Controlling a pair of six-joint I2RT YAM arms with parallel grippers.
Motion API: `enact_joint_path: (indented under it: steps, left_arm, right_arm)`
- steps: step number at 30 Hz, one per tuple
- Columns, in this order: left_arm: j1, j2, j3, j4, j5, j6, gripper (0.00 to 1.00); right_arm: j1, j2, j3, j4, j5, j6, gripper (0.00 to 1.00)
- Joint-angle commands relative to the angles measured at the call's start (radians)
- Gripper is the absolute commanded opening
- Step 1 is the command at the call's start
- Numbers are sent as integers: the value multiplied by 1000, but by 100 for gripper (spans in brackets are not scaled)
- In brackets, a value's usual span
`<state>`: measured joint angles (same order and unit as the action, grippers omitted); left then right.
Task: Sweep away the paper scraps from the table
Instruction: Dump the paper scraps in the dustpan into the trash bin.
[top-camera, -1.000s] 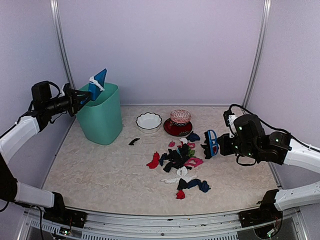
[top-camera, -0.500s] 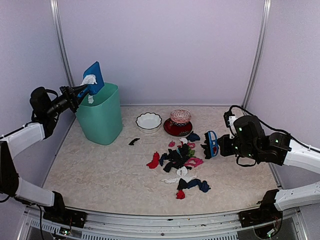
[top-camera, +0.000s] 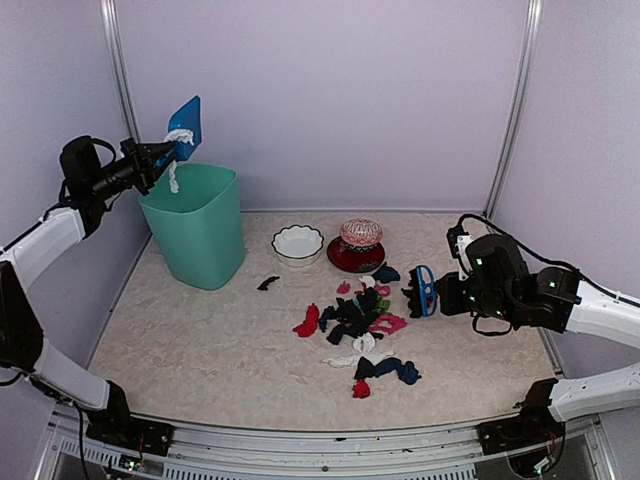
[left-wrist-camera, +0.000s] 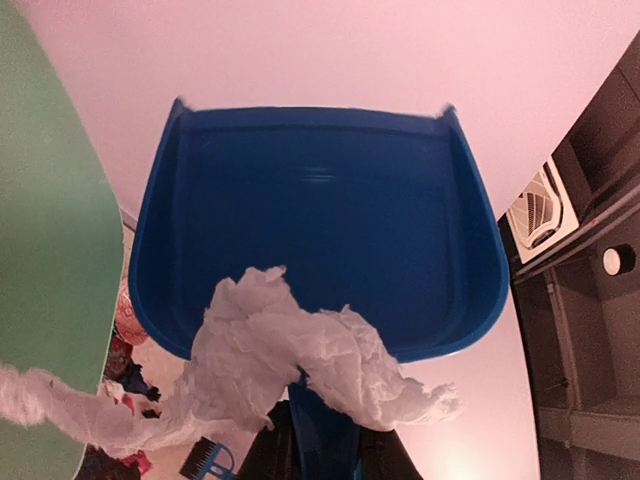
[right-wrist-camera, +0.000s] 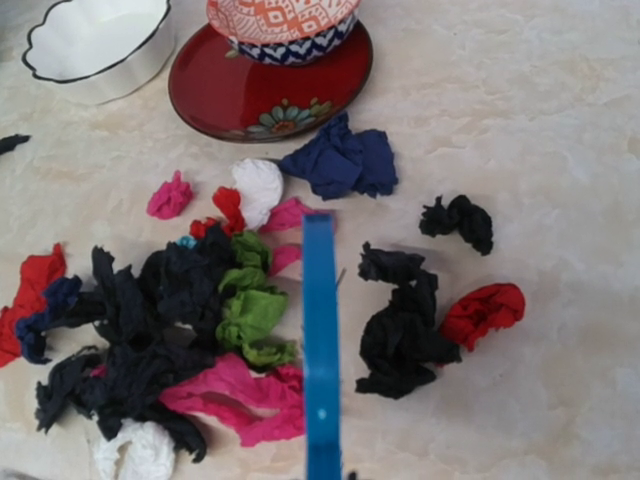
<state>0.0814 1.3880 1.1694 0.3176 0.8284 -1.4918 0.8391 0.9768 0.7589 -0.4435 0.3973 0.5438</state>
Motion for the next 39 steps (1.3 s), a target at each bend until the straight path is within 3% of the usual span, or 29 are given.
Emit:
enact_joint_path:
  steps: [1,5,10,12,14,17,23,25,29,32,36,39]
  left_arm:
    - [24,14,87,-217,21,271,0]
    - [14,38,192,-479,-40,522,0]
    - [0,54,237,-593,-67,662,0]
    - [8,52,213,-562,-22,649,0]
    - [18,38,136,-387,66,509,0]
    - [14,17,-59,115,171,99,0]
    - [-9,76,-212,803,94,-495,0]
    - [-29,82,-224,867,24,-576,0]
    - [-68,72,-216,765,-48,-537,0]
    - [-49,84,-275,897,-123,-656,0]
    - [-50,68,-225,763,-112,-566,0]
    - [-69,96,-275,951,-158,-706,0]
  right_arm:
    - [-11,-13,-9,12,-2,3,0]
    - [-11,-16,-11,3,-2,8,0]
    - [-11,-13,-9,1,-1,7,0]
    - [-11,-5,2,-2,-3,4,0]
    - [-11,-2,6,-3,-5,5,0]
    - [-11,1,11,-6,-7,6,0]
    - [-11,4,24,-16,-8,6,0]
    - [-11,5,30,-23,-7,8,0]
    - [-11,2,29,-28,-3,15,0]
    - [-11,6,31,-24,-5,12,0]
    - [-11,10,31,-25,-1,15,0]
    - [-11,21,39,-20,-11,9,0]
